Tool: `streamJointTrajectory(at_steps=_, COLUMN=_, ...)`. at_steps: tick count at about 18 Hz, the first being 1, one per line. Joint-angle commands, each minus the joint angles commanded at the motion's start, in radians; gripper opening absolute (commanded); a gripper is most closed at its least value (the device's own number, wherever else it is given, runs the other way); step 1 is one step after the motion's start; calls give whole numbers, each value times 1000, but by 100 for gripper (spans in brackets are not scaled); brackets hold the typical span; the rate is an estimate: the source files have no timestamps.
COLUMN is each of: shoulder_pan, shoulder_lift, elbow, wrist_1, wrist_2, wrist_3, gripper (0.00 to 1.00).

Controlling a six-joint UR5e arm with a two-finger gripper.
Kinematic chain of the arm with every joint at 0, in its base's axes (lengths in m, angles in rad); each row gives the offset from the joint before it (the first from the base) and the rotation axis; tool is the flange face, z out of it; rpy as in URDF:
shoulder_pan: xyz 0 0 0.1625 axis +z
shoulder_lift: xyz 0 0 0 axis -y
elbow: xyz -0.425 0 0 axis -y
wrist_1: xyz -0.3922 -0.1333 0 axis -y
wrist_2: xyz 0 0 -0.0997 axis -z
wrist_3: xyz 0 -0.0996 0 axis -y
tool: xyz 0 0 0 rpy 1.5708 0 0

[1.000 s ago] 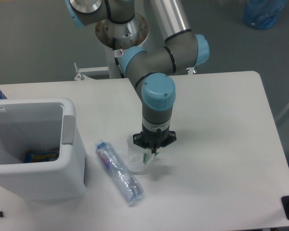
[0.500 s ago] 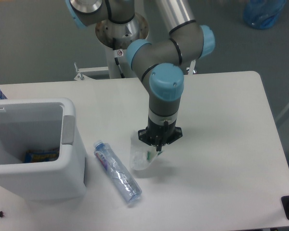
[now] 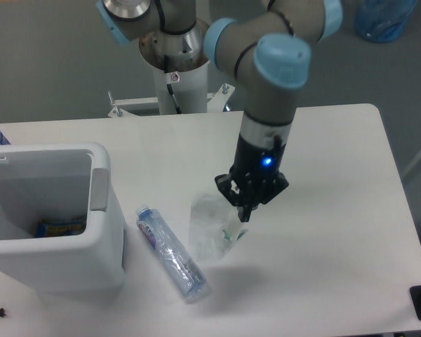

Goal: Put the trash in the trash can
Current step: 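Lift the plastic wrap and carry it over the white bin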

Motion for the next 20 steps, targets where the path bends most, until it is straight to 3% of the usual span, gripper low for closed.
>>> streamJointTrajectory(at_steps=4, shoulder_pan=-9, shoulder_lift=64, elbow=46, wrist_1=0, wrist_2=-67, wrist_3=-83, gripper=9)
streamJointTrajectory(at_steps=9, shoulder_pan=-32, shoulder_lift=164, elbow=25, wrist_1=0, wrist_2=-138, wrist_3=-106, gripper=9)
streamJointTrajectory(at_steps=20, shoulder_pan=-282, shoulder_lift=225, elbow=-95, wrist_1=9, wrist_2=-140, wrist_3=-85, gripper=10)
